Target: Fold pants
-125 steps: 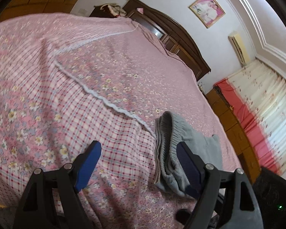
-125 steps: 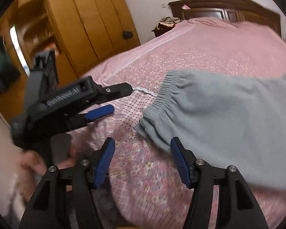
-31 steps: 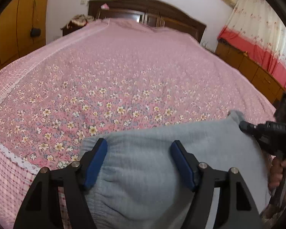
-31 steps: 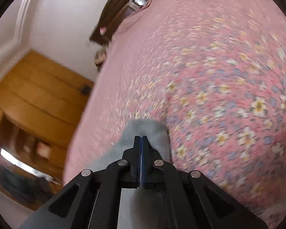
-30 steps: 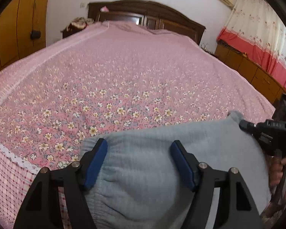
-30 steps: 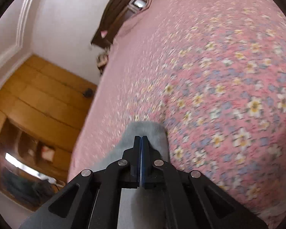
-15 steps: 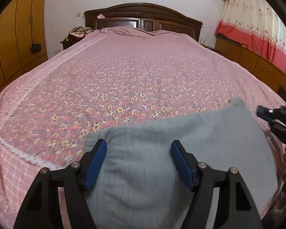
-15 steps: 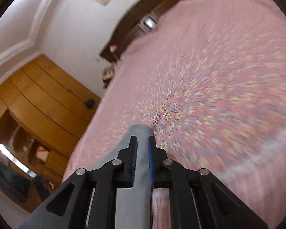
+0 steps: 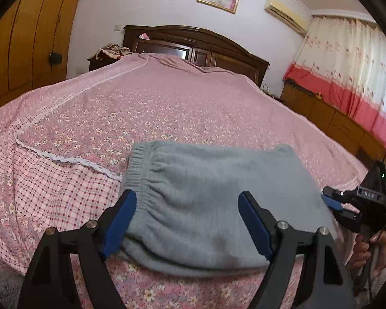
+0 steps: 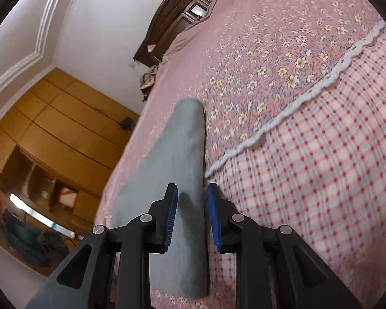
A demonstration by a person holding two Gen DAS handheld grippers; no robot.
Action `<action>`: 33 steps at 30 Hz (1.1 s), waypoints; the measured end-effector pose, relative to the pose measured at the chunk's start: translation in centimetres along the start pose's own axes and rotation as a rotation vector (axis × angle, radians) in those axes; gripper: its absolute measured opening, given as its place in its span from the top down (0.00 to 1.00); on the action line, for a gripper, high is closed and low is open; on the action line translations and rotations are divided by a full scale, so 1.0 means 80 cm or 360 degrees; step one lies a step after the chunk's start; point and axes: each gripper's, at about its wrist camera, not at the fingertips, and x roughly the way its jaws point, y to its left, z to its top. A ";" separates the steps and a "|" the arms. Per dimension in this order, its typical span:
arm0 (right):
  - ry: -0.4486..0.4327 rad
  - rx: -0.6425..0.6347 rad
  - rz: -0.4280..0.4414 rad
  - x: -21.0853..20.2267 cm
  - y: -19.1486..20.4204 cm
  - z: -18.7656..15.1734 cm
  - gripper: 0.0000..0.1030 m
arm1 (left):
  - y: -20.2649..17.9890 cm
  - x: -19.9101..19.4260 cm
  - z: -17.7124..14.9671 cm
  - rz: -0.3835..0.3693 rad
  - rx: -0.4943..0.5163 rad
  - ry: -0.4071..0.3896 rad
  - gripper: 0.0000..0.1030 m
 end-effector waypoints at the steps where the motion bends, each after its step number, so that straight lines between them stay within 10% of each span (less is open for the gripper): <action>1: 0.0013 -0.0013 -0.0015 0.004 0.002 -0.002 0.75 | -0.002 0.001 0.000 0.0010 0.0012 0.0005 0.18; 8: 0.0085 0.0052 0.0025 -0.013 -0.007 -0.066 0.68 | 0.000 0.001 -0.002 -0.0007 0.0013 0.0009 0.17; 20: -0.0123 0.0478 0.0535 -0.022 -0.058 -0.098 0.54 | -0.023 0.007 -0.011 0.0064 0.0097 0.0015 0.14; 27: -0.0164 0.0406 0.0432 0.009 -0.039 -0.070 0.56 | -0.027 0.012 -0.016 0.0077 0.0118 0.0024 0.13; 33: -0.0127 0.0310 0.0274 0.004 -0.026 -0.070 0.82 | -0.033 0.017 -0.015 0.0081 0.0134 0.0025 0.12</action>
